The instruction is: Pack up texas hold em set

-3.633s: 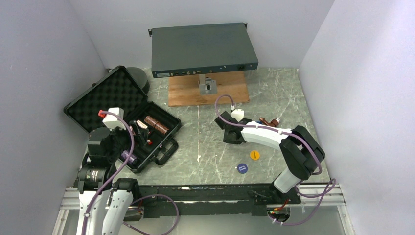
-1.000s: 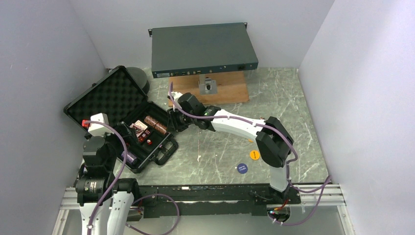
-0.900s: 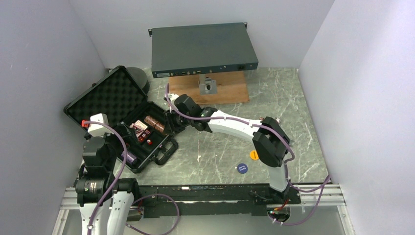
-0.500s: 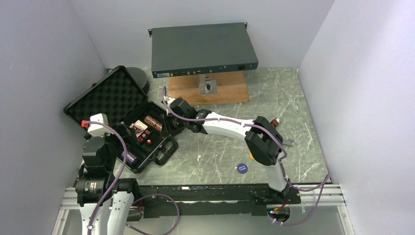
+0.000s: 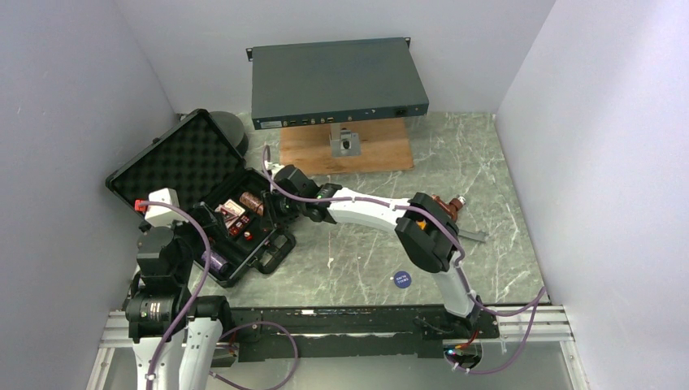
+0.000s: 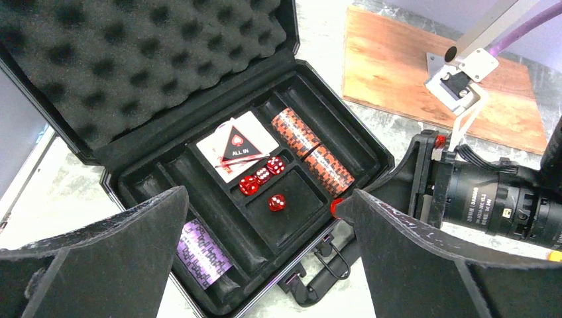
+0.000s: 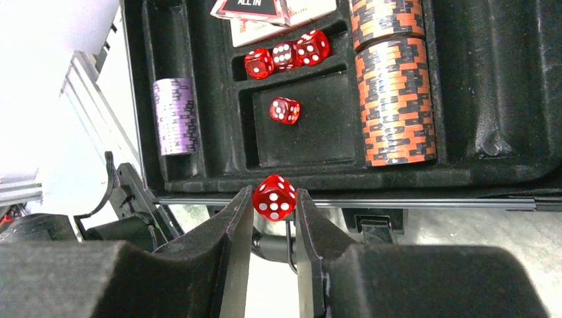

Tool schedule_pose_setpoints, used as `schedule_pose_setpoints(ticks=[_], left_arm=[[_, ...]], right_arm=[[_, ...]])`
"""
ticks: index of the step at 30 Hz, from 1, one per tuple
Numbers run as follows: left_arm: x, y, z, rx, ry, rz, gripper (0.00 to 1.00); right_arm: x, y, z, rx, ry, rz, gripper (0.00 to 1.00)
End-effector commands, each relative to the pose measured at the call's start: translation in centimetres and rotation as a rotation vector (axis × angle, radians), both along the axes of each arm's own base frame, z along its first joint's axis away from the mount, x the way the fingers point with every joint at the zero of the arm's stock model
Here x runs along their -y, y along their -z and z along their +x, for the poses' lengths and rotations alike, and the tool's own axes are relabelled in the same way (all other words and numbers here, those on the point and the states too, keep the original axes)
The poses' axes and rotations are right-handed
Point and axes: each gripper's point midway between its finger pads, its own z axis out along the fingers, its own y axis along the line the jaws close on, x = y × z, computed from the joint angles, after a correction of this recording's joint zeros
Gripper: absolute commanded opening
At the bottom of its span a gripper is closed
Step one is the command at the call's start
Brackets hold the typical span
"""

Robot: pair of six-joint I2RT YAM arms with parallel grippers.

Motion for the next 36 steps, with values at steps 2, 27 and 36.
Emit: schedule_pose_setpoints(ticks=[2, 27, 36], left_arm=[[0.0, -0.8, 0.4, 0.026, 0.006, 0.005, 1.00], [-0.1, -0.6, 0.6, 0.016, 0.003, 0.005, 1.00], [-0.2, -0.6, 0.6, 0.014, 0.000, 0.005, 1.00]], right_arm=[[-1.5, -1.4, 0.9, 0.031, 0.013, 0.052, 0.02], [-1.8, 1.1, 0.5, -0.009, -0.001, 0.037, 0.36], [-1.6, 1.1, 0.0, -0.017, -0.011, 0.047, 0.52]])
